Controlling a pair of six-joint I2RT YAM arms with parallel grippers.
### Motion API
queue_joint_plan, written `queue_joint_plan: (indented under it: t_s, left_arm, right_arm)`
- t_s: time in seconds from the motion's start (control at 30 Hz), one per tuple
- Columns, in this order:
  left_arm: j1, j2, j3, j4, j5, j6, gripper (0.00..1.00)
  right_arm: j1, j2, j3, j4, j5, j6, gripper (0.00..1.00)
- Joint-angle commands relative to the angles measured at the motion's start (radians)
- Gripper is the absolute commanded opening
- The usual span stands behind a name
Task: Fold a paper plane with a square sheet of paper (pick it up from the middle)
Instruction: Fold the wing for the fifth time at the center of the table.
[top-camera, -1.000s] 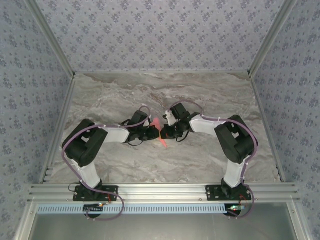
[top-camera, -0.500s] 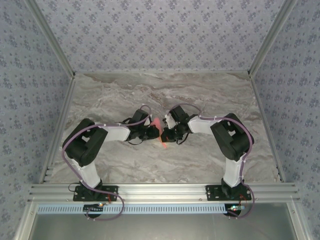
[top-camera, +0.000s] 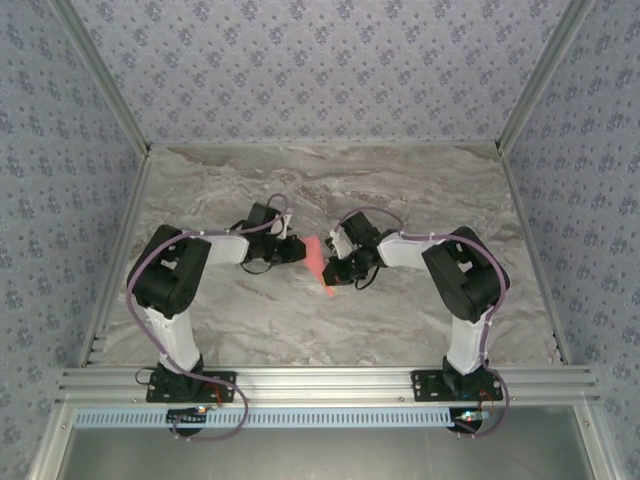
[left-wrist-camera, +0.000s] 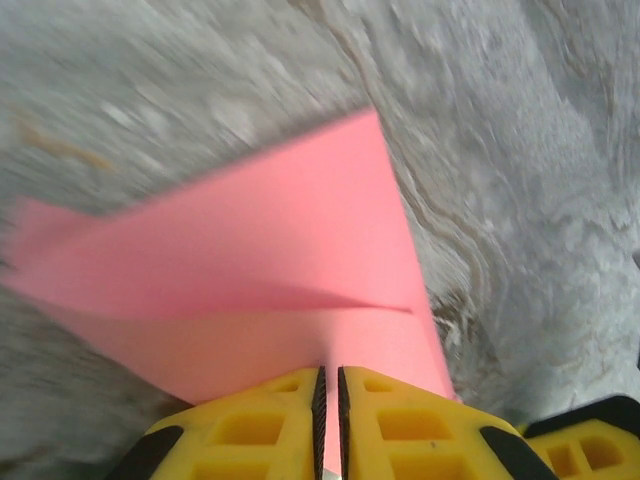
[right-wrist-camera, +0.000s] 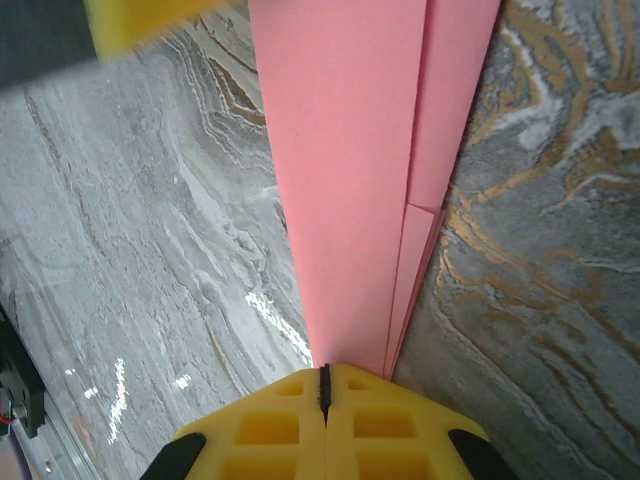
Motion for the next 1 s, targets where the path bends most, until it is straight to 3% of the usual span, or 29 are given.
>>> queue_joint_plan:
  t_s: [0.0, 0.33, 0.57, 0.77, 0.97]
  left_arm:
    - [0.063, 0.039, 0.036, -0.069, -0.099, 0.069, 0.15]
    - [0.156, 0.067, 0.114, -0.134, -0.108, 0.07, 0.18]
    - [0.167, -0.079, 0.157, -0.215, -0.155, 0.008, 0.34]
    - [0.103, -0.195, 0.176, -0.361, -0.321, -0.062, 0.51]
    - [-0.047, -0.242, 0.204, -0.518, -0.506, -0.153, 0.7]
  right_arm:
    - [-0.007, 0.035, -0.064, -0.195, 0.081, -0.032, 0.0]
    - [-0.012, 0.013, -0.06, -0.17, 0.06, -0.014, 0.0]
    - [-0.01, -0.064, 0.02, -0.049, 0.013, 0.084, 0.0]
    - [-0.025, -0.164, 0.055, 0.022, 0.091, 0.135, 0.23]
    - [-0.091, -0.256, -0.003, 0.04, 0.216, 0.155, 0.52]
